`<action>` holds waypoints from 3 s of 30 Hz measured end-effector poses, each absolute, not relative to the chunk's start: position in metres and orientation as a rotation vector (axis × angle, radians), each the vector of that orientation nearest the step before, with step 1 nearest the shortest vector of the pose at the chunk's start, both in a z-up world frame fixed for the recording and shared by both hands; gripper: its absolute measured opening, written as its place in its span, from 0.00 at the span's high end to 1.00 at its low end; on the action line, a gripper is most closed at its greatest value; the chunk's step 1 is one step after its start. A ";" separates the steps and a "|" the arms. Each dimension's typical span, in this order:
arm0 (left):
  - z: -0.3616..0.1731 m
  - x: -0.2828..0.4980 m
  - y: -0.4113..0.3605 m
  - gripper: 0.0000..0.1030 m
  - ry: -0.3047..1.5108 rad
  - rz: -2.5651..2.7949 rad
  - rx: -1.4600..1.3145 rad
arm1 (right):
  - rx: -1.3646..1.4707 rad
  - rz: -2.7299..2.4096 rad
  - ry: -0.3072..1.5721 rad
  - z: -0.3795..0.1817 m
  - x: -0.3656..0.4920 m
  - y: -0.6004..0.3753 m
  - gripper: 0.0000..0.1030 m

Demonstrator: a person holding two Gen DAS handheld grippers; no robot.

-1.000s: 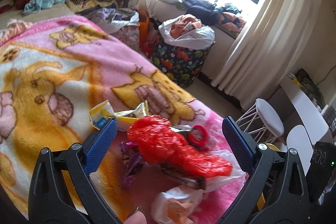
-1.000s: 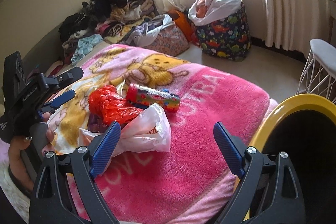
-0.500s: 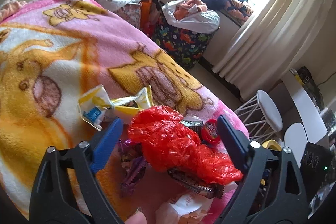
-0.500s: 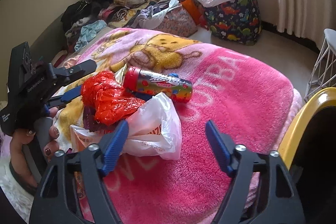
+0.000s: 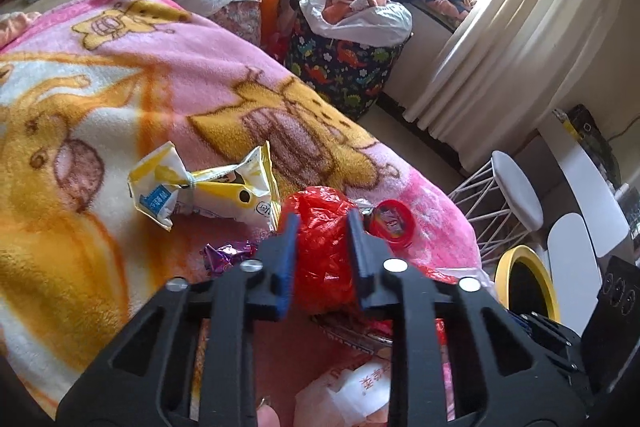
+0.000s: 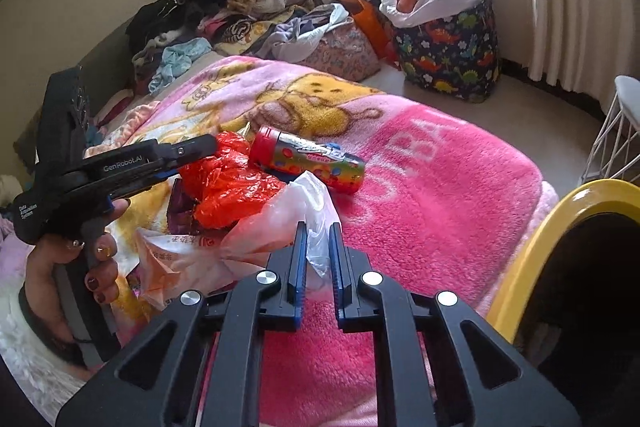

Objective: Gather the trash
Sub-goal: 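Close the left tool on the red bag while the right tool grasps the white bag, then carry the red and white bags over the bin with both tools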

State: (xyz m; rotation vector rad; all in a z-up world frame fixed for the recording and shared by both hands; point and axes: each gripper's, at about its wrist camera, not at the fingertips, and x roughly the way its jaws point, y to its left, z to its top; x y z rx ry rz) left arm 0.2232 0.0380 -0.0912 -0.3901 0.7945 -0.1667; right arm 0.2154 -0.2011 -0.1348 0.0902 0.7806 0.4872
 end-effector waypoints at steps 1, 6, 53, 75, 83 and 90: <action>-0.089 0.223 0.039 0.88 0.786 -0.168 -0.393 | 0.087 0.480 0.766 -0.131 0.211 -0.204 0.90; -0.068 0.215 0.038 0.90 0.716 -0.184 -0.404 | 0.063 0.458 0.729 -0.118 0.201 -0.213 0.90; 0.013 0.164 -0.047 0.90 0.549 -0.346 -0.315 | 0.252 0.245 0.553 -0.073 0.131 -0.319 0.91; 0.010 0.154 -0.096 0.90 0.568 -0.428 -0.262 | 0.342 0.073 0.547 -0.093 0.114 -0.378 0.91; 0.006 0.153 -0.116 0.90 0.583 -0.464 -0.235 | 0.379 0.008 0.542 -0.100 0.107 -0.400 0.91; 0.003 0.151 -0.134 0.90 0.596 -0.492 -0.211 | 0.402 -0.041 0.542 -0.107 0.102 -0.418 0.91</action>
